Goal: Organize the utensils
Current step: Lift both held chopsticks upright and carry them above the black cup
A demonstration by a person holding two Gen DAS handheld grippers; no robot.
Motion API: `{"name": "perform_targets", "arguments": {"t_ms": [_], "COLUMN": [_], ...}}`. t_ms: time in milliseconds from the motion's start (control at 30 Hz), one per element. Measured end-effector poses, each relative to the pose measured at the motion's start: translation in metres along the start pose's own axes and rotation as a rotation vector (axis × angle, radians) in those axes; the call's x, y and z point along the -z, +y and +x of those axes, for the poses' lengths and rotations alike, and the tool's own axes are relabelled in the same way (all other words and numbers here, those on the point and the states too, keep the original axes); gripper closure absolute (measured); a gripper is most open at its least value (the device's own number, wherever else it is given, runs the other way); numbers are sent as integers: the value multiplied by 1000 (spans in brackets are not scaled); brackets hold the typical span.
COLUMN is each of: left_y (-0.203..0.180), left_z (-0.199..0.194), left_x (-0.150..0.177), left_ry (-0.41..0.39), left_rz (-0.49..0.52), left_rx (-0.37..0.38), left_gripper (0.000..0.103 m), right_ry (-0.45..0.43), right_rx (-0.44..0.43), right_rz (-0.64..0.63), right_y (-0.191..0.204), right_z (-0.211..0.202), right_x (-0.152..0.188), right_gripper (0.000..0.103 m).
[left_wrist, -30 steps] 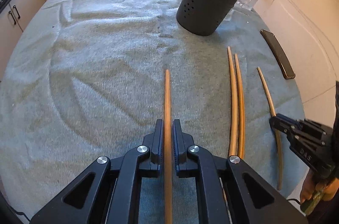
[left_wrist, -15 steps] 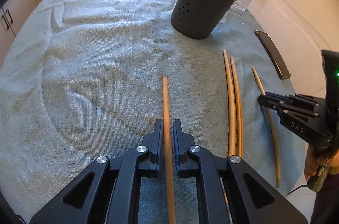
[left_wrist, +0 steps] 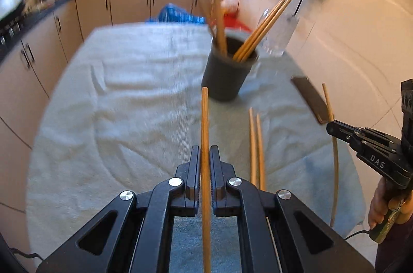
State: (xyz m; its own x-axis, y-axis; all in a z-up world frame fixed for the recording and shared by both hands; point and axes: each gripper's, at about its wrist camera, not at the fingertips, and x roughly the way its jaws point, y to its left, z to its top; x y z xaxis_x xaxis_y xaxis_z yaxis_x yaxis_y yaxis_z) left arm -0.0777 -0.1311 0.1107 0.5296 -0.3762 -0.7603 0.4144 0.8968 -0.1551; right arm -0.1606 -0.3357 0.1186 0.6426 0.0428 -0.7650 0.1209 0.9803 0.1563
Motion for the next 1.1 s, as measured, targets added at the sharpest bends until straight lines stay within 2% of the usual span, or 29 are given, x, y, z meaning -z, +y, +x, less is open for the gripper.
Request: {"name": "perform_targets", "arguments": {"t_ms": [167, 300, 467, 700, 933, 1100], "left_y": [-14, -21, -24, -22, -25, -29], "left_z": [-32, -51, -69, -79, -95, -104], "left_x": [-2, -4, -9, -28, -69, -104], "left_ry": [-107, -164, -231, -269, -335, -390], "left_rz": [58, 84, 85, 60, 64, 70], "left_rx": [-52, -55, -32, 26, 58, 78], "left_gripper": [97, 97, 97, 97, 97, 97], "right_ry": [-95, -165, -228, -258, -343, -423], "right_rx": [-8, -19, -34, -60, -116, -131], "right_rz": [-10, -13, 1, 51, 130, 128], "right_y": [5, 10, 14, 8, 4, 17], "right_z": [-33, -48, -57, -49, -43, -37], "right_x": [-2, -2, -7, -22, -67, -113], "right_gripper": [96, 96, 96, 96, 96, 96]}}
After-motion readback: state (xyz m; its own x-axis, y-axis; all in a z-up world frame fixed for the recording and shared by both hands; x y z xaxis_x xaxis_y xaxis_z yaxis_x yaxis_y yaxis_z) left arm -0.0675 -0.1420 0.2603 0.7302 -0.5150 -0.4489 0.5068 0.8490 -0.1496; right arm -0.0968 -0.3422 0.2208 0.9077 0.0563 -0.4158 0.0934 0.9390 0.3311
